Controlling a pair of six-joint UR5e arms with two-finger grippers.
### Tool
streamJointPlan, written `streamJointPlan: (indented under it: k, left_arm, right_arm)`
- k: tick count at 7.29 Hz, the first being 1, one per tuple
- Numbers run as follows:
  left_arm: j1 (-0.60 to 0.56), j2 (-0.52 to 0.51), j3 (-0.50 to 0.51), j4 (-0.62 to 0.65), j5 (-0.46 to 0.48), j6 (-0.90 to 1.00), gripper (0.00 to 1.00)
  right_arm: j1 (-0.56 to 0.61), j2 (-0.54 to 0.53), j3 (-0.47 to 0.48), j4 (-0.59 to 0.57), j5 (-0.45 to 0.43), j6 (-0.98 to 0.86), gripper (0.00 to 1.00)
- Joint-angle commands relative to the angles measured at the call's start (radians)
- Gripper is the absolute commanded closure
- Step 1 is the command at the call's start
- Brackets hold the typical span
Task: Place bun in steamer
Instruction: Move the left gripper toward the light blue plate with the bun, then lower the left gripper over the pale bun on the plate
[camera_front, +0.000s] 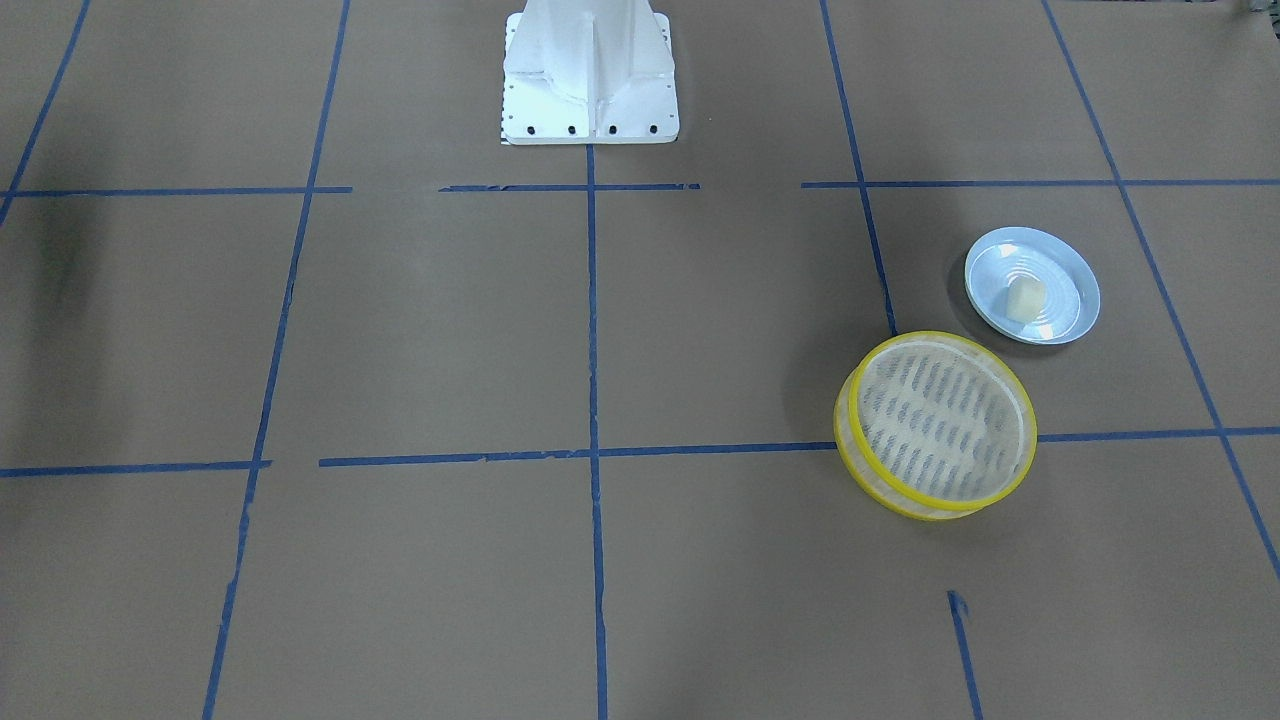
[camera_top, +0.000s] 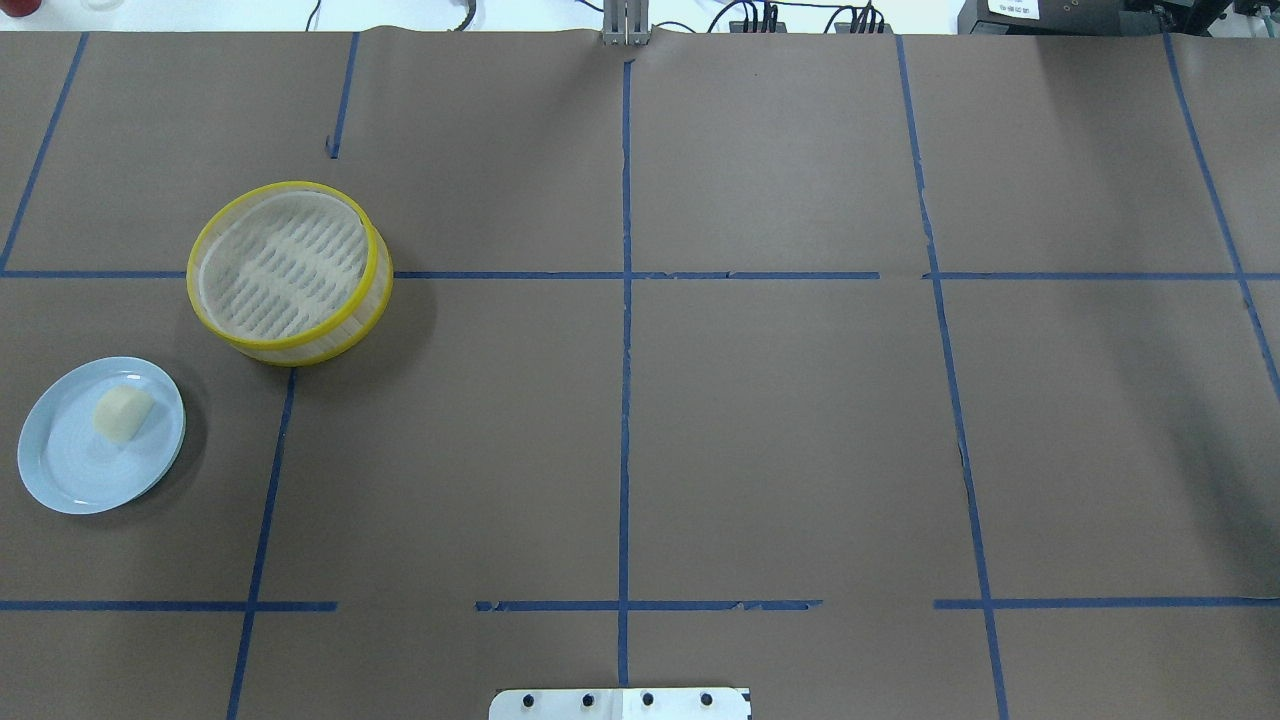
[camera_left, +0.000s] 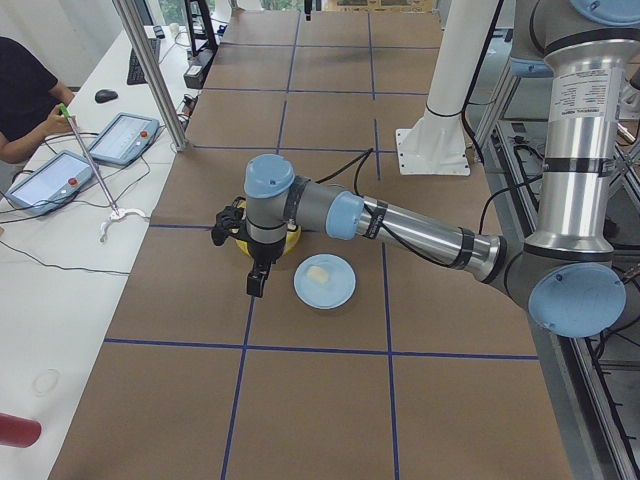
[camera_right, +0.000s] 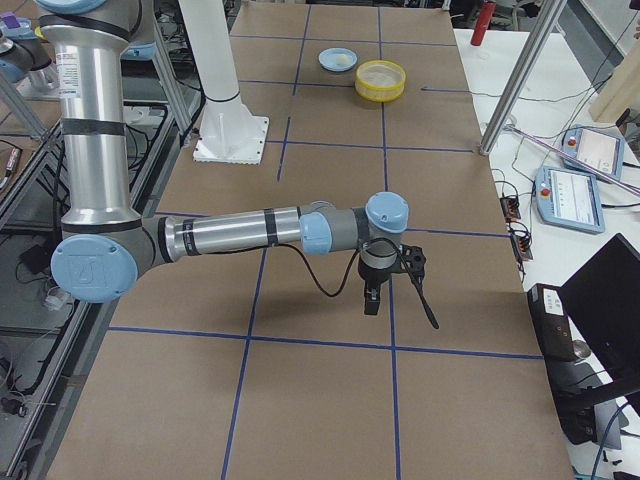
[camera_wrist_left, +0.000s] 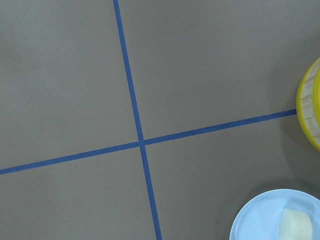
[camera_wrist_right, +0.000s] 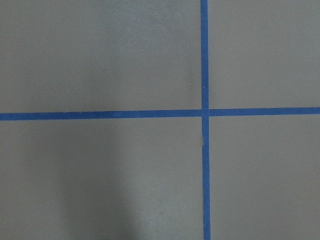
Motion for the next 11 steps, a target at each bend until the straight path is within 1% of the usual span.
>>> streamJointPlan:
  k: [1,2,3,4,5,6,7,8,9,10,11]
  left_arm:
    - [0.081,0.008,-0.015,-0.011,0.004,-0.060,0.00]
    - [0.118,0.010,-0.026,-0.025,0.004,-0.182,0.00]
    - [0.190,0.043,-0.079,-0.025,0.008,-0.309,0.00]
    - [0.236,0.085,-0.098,-0.098,0.028,-0.405,0.00]
    - [0.297,0.166,-0.097,-0.264,0.033,-0.519,0.00]
    - [0.365,0.244,-0.086,-0.457,0.062,-0.654,0.00]
    - [0.437,0.257,-0.059,-0.534,0.103,-0.747,0.00]
    - [0.498,0.252,-0.023,-0.571,0.140,-0.798,0.00]
    - [0.534,0.225,0.039,-0.647,0.164,-0.830,0.00]
    - [0.558,0.176,0.098,-0.665,0.166,-0.832,0.00]
    - [0.581,0.162,0.115,-0.663,0.175,-0.832,0.00]
  right_arm:
    - [0.000,0.000,0.000,0.000,0.000,0.000,0.00]
    - [0.000,0.000,0.000,0.000,0.000,0.000,0.00]
    - [0.000,0.000,0.000,0.000,0.000,0.000,0.00]
    - [0.000,0.000,0.000,0.000,0.000,0.002,0.00]
    - [0.000,0.000,0.000,0.000,0.000,0.000,0.00]
    - [0.000,0.000,0.000,0.000,0.000,0.000,0.00]
    - [0.000,0.000,0.000,0.000,0.000,0.002,0.00]
    - [0.000,0.000,0.000,0.000,0.000,0.000,0.00]
    - [0.000,0.000,0.000,0.000,0.000,0.000,0.00]
    - [0.000,0.000,0.000,0.000,0.000,0.000,0.00]
    - [0.000,0.000,0.000,0.000,0.000,0.000,0.00]
